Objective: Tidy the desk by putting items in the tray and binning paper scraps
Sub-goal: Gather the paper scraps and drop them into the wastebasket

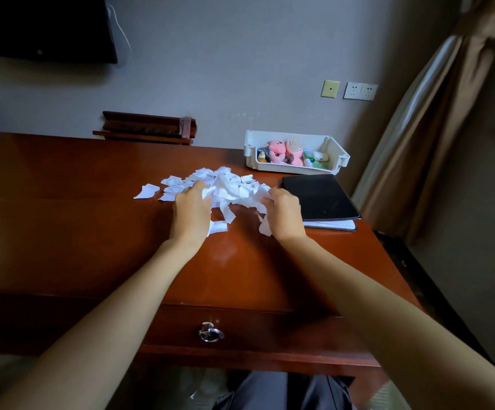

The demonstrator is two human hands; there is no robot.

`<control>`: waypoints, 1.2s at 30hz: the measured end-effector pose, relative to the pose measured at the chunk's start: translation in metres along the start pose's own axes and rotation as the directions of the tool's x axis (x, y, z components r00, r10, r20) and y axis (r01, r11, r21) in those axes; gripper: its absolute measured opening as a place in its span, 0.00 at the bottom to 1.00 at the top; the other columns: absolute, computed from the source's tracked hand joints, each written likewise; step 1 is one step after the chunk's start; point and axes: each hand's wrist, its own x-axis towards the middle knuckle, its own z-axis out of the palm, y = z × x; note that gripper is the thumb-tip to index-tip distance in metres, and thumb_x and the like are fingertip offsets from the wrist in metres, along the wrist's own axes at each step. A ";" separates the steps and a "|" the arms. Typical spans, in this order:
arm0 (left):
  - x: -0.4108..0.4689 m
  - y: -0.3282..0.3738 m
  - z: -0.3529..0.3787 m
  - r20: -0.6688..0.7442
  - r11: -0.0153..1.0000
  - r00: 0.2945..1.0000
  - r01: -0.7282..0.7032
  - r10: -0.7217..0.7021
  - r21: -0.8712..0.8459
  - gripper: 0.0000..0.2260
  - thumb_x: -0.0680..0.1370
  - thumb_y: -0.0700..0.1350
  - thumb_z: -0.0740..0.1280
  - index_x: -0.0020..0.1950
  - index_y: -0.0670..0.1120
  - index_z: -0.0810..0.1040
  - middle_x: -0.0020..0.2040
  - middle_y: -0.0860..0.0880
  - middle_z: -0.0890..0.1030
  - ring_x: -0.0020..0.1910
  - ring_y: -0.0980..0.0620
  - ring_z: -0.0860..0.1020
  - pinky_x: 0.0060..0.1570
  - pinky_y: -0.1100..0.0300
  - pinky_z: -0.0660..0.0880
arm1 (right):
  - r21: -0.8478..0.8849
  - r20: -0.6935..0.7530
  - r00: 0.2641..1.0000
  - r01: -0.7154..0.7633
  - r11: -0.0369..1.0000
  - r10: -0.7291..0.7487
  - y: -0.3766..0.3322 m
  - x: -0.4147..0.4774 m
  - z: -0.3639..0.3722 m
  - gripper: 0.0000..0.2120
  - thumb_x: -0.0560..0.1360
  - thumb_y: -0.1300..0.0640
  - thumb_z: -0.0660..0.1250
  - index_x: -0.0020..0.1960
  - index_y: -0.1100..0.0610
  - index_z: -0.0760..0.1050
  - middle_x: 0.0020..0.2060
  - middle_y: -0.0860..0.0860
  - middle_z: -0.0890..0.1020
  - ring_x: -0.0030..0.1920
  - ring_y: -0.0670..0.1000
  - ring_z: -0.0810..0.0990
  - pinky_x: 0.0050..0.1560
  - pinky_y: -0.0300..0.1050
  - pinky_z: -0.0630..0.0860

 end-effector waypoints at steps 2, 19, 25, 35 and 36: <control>-0.002 0.008 -0.001 0.005 0.999 1.000 0.011 -0.010 -0.052 0.12 0.79 0.35 0.59 0.62 0.36 0.75 0.50 0.36 0.80 0.48 0.42 0.78 0.40 0.60 0.67 | 0.037 -0.025 1.000 -0.008 0.999 0.009 0.000 0.002 -0.007 0.09 0.79 0.66 0.57 0.41 0.63 0.71 0.39 0.58 0.72 0.39 0.53 0.69 0.33 0.38 0.62; -0.076 0.112 0.047 0.178 0.951 0.983 0.023 0.034 -0.310 0.08 0.77 0.39 0.63 0.51 0.37 0.78 0.49 0.38 0.81 0.47 0.43 0.74 0.40 0.62 0.63 | 0.139 -0.255 0.957 -0.108 0.984 0.141 0.080 -0.065 -0.110 0.10 0.79 0.65 0.58 0.41 0.65 0.74 0.39 0.56 0.73 0.40 0.51 0.69 0.35 0.36 0.58; -0.138 0.186 0.093 0.327 0.893 0.923 -0.037 0.203 -0.449 0.04 0.77 0.39 0.64 0.47 0.42 0.78 0.37 0.48 0.76 0.31 0.60 0.72 0.29 0.71 0.66 | 0.127 -0.386 0.888 -0.215 0.968 0.248 0.154 -0.123 -0.163 0.11 0.79 0.63 0.59 0.46 0.69 0.77 0.41 0.59 0.78 0.42 0.53 0.73 0.37 0.37 0.64; -0.253 0.260 0.205 0.646 0.877 0.699 0.053 0.309 -0.477 0.09 0.77 0.43 0.64 0.42 0.39 0.76 0.37 0.42 0.80 0.39 0.44 0.77 0.38 0.52 0.77 | 0.090 -0.413 0.720 -0.577 0.812 0.558 0.295 -0.241 -0.205 0.13 0.80 0.62 0.56 0.43 0.68 0.74 0.39 0.53 0.73 0.39 0.50 0.69 0.33 0.34 0.64; -0.264 0.262 0.218 0.675 0.887 0.671 0.055 0.307 -0.459 0.08 0.77 0.43 0.64 0.41 0.39 0.75 0.38 0.42 0.81 0.40 0.43 0.78 0.37 0.52 0.77 | 0.087 -0.397 0.707 -0.606 0.791 0.585 0.308 -0.251 -0.203 0.13 0.80 0.63 0.56 0.42 0.68 0.74 0.39 0.53 0.73 0.40 0.50 0.69 0.33 0.36 0.62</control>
